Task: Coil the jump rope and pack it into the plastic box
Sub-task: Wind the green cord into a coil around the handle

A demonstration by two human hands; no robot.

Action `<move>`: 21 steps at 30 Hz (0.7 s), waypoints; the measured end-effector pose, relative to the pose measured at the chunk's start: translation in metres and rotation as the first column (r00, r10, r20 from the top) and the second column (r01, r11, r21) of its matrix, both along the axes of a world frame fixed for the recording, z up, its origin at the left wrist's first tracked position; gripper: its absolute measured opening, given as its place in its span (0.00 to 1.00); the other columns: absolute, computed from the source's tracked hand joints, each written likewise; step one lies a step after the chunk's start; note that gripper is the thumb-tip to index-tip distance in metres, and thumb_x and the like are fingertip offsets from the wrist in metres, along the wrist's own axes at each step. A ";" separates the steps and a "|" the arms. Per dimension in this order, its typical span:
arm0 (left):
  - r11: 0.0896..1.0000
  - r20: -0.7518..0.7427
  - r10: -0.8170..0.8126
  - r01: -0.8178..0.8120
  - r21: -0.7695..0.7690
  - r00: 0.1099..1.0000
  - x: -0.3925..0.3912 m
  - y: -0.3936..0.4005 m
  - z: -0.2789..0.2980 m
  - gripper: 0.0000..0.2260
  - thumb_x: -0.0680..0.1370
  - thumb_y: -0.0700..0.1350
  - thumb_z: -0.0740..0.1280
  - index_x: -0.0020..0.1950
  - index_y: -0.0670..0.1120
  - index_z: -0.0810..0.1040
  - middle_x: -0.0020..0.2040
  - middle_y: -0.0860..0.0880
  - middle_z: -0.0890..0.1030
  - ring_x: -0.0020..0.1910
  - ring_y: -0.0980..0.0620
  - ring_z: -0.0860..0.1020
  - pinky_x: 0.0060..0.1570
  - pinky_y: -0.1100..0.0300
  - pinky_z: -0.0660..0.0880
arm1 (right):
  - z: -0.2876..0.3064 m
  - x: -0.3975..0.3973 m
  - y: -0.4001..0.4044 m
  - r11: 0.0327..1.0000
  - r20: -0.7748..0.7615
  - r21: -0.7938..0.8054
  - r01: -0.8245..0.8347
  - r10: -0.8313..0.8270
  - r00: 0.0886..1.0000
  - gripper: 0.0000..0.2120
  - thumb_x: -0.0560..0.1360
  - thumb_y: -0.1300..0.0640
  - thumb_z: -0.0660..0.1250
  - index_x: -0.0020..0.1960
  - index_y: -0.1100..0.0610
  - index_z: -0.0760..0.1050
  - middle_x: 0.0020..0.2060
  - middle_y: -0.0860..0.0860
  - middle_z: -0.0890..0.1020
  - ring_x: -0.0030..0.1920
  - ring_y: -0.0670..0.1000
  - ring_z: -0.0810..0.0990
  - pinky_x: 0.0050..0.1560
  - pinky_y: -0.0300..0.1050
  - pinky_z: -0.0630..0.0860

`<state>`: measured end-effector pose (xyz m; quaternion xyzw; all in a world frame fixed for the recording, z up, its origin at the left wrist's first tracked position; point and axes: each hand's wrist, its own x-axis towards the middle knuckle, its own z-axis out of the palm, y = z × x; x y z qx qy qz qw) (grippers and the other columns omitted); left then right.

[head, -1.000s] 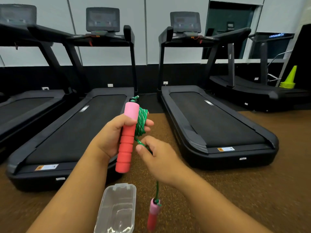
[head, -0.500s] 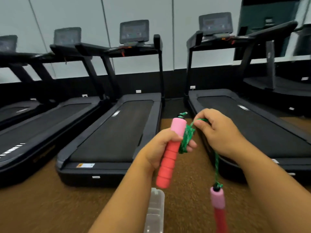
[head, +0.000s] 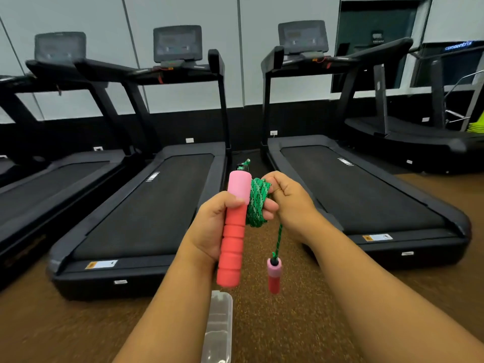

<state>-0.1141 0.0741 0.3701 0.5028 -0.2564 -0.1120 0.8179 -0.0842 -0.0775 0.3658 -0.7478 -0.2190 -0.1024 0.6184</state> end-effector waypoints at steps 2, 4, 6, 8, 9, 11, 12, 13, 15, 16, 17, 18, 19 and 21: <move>1.000 -0.026 -0.019 0.018 -0.020 0.999 0.000 0.001 -0.001 0.27 0.63 0.45 0.69 0.56 0.30 0.75 0.44 0.34 0.82 0.40 0.42 0.82 0.37 0.62 0.79 | -0.004 0.002 0.000 1.000 -0.030 0.006 -0.007 0.007 1.000 0.18 0.83 0.57 0.50 0.37 0.49 0.69 0.24 0.45 0.70 0.28 0.49 0.69 0.35 0.49 0.70; 0.999 -0.037 -0.007 0.006 -0.038 0.999 0.001 0.002 -0.001 0.27 0.62 0.45 0.70 0.57 0.30 0.75 0.45 0.33 0.81 0.40 0.41 0.82 0.37 0.61 0.79 | -0.008 0.005 0.000 0.999 -0.029 -0.036 0.039 -0.040 0.999 0.15 0.83 0.53 0.51 0.43 0.53 0.72 0.25 0.43 0.72 0.31 0.49 0.70 0.39 0.51 0.71; 1.000 -0.015 0.000 -0.001 -0.028 1.000 0.000 0.000 0.001 0.26 0.62 0.45 0.70 0.55 0.30 0.77 0.44 0.33 0.81 0.39 0.41 0.81 0.37 0.60 0.79 | -0.014 0.007 0.002 0.996 -0.044 -0.058 0.068 -0.070 0.997 0.12 0.83 0.55 0.52 0.50 0.55 0.74 0.26 0.40 0.73 0.33 0.46 0.70 0.41 0.50 0.70; 1.000 -0.017 0.010 -0.010 -0.027 1.000 0.000 -0.001 0.002 0.16 0.65 0.43 0.65 0.44 0.33 0.83 0.37 0.36 0.82 0.31 0.45 0.82 0.29 0.65 0.77 | -0.018 0.004 0.004 0.994 -0.057 -0.071 0.078 -0.082 0.995 0.13 0.82 0.62 0.53 0.56 0.54 0.75 0.31 0.38 0.75 0.37 0.42 0.72 0.44 0.42 0.69; 0.999 -0.014 0.012 -0.012 -0.041 1.000 0.000 -0.001 0.000 0.15 0.66 0.41 0.60 0.39 0.35 0.84 0.34 0.38 0.82 0.27 0.48 0.81 0.25 0.67 0.75 | -0.019 -0.002 0.006 0.992 -0.055 -0.085 0.088 -0.093 0.994 0.14 0.82 0.63 0.53 0.59 0.52 0.75 0.37 0.37 0.77 0.42 0.41 0.73 0.47 0.38 0.70; 0.995 -0.033 -0.018 0.014 -0.103 0.999 -0.001 -0.002 0.001 0.18 0.68 0.40 0.57 0.45 0.33 0.83 0.40 0.37 0.83 0.31 0.47 0.82 0.27 0.66 0.76 | -0.024 -0.012 0.009 0.987 -0.071 -0.123 0.108 -0.117 0.991 0.14 0.83 0.61 0.53 0.61 0.48 0.73 0.45 0.39 0.76 0.44 0.38 0.73 0.44 0.31 0.69; 0.992 -0.044 -0.023 0.017 -0.125 0.999 -0.003 -0.003 0.004 0.20 0.68 0.42 0.60 0.53 0.31 0.80 0.46 0.35 0.82 0.37 0.44 0.83 0.33 0.63 0.79 | -0.026 -0.015 0.010 0.980 -0.085 -0.155 0.127 -0.142 0.986 0.14 0.83 0.59 0.53 0.62 0.48 0.72 0.44 0.40 0.76 0.42 0.39 0.72 0.41 0.31 0.68; 0.989 -0.048 -0.014 0.007 -0.146 0.999 -0.003 -0.003 0.005 0.25 0.67 0.43 0.64 0.60 0.30 0.76 0.51 0.33 0.81 0.42 0.42 0.82 0.40 0.60 0.80 | -0.029 -0.019 0.011 0.971 -0.081 -0.189 0.145 -0.163 0.983 0.13 0.83 0.59 0.54 0.62 0.48 0.72 0.45 0.42 0.76 0.42 0.41 0.73 0.41 0.34 0.69; 0.992 -0.042 0.008 -0.013 -0.124 0.999 -0.002 -0.003 0.006 0.34 0.64 0.47 0.70 0.66 0.31 0.70 0.56 0.32 0.79 0.48 0.41 0.80 0.52 0.52 0.78 | -0.035 -0.023 0.013 0.954 -0.048 -0.252 0.160 -0.177 0.983 0.13 0.83 0.57 0.54 0.62 0.47 0.72 0.48 0.45 0.77 0.47 0.46 0.75 0.45 0.41 0.70; 0.994 -0.043 0.020 -0.024 -0.109 0.999 -0.003 -0.003 0.007 0.36 0.63 0.48 0.71 0.67 0.32 0.69 0.59 0.32 0.78 0.50 0.41 0.80 0.54 0.50 0.76 | -0.037 -0.025 0.014 0.946 -0.029 -0.283 0.160 -0.176 0.984 0.11 0.83 0.56 0.55 0.61 0.46 0.72 0.47 0.45 0.77 0.46 0.47 0.75 0.44 0.42 0.70; 0.993 -0.048 0.026 -0.032 -0.110 0.998 -0.001 -0.002 0.005 0.37 0.63 0.48 0.71 0.68 0.33 0.69 0.61 0.33 0.77 0.52 0.42 0.80 0.55 0.50 0.76 | -0.039 -0.027 0.014 0.934 -0.009 -0.318 0.161 -0.172 0.985 0.09 0.83 0.55 0.54 0.58 0.47 0.72 0.44 0.45 0.77 0.43 0.47 0.75 0.41 0.43 0.70; 0.993 -0.048 0.015 -0.021 -0.118 0.999 -0.001 -0.002 0.005 0.37 0.63 0.49 0.72 0.69 0.34 0.69 0.63 0.33 0.76 0.54 0.42 0.80 0.53 0.51 0.77 | -0.041 -0.029 0.014 0.921 0.005 -0.355 0.158 -0.167 0.986 0.08 0.83 0.53 0.54 0.56 0.49 0.71 0.41 0.46 0.77 0.39 0.47 0.74 0.38 0.43 0.70; 0.992 -0.053 0.007 -0.014 -0.122 0.999 0.000 -0.001 0.006 0.37 0.63 0.49 0.72 0.69 0.35 0.69 0.64 0.34 0.76 0.55 0.43 0.80 0.50 0.52 0.78 | -0.043 -0.031 0.014 0.908 0.021 -0.389 0.157 -0.161 0.987 0.08 0.83 0.52 0.54 0.55 0.50 0.71 0.41 0.48 0.78 0.39 0.49 0.74 0.38 0.45 0.71; 0.993 -0.070 0.013 -0.021 -0.113 0.997 0.000 0.000 0.005 0.36 0.64 0.48 0.71 0.69 0.36 0.69 0.66 0.35 0.75 0.56 0.45 0.79 0.44 0.54 0.79 | -0.046 -0.035 0.013 0.875 0.075 -0.453 0.168 -0.151 0.986 0.08 0.83 0.51 0.54 0.54 0.51 0.70 0.44 0.51 0.79 0.41 0.53 0.76 0.43 0.51 0.74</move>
